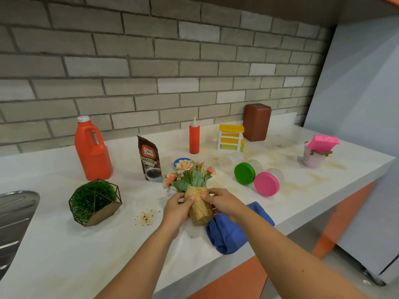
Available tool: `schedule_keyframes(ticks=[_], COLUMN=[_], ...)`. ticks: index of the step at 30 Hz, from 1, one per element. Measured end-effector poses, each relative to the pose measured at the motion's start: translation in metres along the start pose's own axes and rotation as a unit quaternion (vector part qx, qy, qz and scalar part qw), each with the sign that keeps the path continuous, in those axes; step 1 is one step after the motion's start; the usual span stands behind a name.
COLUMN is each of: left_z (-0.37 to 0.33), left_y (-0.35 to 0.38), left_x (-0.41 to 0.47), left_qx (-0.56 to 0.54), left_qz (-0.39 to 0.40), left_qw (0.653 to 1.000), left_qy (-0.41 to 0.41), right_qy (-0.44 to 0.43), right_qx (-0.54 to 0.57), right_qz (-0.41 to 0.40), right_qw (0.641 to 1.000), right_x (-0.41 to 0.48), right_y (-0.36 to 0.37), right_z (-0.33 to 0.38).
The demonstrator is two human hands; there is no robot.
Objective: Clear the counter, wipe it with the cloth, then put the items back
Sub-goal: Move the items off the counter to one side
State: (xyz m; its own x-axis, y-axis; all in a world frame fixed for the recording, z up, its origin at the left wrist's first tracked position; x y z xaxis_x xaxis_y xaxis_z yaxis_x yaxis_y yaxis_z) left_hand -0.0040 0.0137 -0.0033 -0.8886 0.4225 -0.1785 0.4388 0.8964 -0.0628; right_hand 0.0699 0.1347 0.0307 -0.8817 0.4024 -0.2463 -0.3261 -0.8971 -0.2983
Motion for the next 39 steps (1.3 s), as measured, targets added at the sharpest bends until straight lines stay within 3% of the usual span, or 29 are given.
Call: schedule_keyframes(ticks=[16,39], left_z=[-0.062,-0.15], left_y=[0.076,0.357], left_x=[-0.021,-0.031], left_qx=[-0.037,-0.093], left_qz=[0.051,0.149], left_qw=[0.986,0.961], left_qy=[0.156,0.215], right_qy=[-0.098,-0.157], right_qx=[0.073,0.077], right_qz=[-0.129,-0.23], right_qw=[0.984,0.957], right_x=[-0.052,-0.089], right_y=[-0.083,-0.364], right_z=[0.027,-0.01])
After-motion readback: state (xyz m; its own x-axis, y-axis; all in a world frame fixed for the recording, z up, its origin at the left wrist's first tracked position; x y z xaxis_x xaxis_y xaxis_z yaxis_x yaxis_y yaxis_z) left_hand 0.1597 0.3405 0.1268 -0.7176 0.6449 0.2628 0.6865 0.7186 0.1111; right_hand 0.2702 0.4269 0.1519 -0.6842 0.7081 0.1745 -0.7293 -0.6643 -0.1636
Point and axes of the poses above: each hand's wrist, its own x-axis towards the middle knuckle, its own y-axis out of the palm, z = x × y, the point moved 1 cm from there along x, towards the middle knuckle
